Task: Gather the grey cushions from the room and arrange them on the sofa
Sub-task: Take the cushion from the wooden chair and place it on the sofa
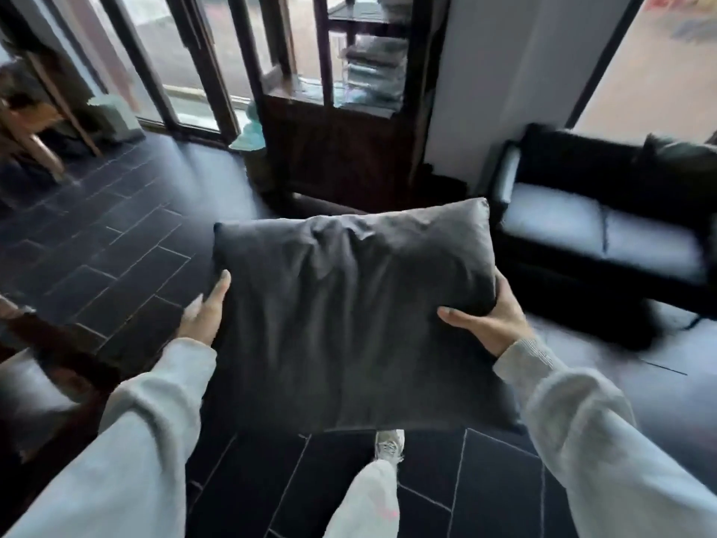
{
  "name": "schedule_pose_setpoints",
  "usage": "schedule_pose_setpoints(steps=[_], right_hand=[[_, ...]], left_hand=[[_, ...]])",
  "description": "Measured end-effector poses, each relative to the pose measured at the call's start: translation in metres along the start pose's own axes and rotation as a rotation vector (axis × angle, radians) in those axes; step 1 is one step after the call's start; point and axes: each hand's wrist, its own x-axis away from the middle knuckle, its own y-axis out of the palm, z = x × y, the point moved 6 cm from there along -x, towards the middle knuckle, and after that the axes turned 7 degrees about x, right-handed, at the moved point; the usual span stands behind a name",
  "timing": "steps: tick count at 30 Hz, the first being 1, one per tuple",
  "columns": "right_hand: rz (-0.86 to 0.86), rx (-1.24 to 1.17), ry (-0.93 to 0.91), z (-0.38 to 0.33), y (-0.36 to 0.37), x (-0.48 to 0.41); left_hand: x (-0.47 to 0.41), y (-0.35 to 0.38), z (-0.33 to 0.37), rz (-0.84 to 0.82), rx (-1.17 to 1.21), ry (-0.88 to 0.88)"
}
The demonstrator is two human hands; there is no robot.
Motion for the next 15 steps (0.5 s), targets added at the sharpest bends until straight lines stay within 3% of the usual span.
schedule_pose_setpoints(steps=[2, 5, 7, 12, 15], right_hand=[[0.133, -0.032, 0.072, 0.022, -0.049, -0.037], [0.233, -0.006, 0.158, 0.036, -0.107, -0.083], [0.337, 0.015, 0.214, 0.044, -0.151, -0.104], [0.499, 0.058, 0.289, 0.053, -0.259, -0.155], [0.571, 0.047, 0.315, 0.071, -0.303, -0.179]], left_hand=[[-0.020, 0.077, 0.033, -0.220, -0.024, 0.068], [-0.051, 0.191, 0.072, -0.409, -0.011, 0.194], [-0.058, 0.263, 0.092, -0.511, -0.023, 0.177], [-0.061, 0.419, 0.135, -0.715, -0.004, 0.171], [-0.056, 0.497, 0.159, -0.758, -0.009, 0.231]])
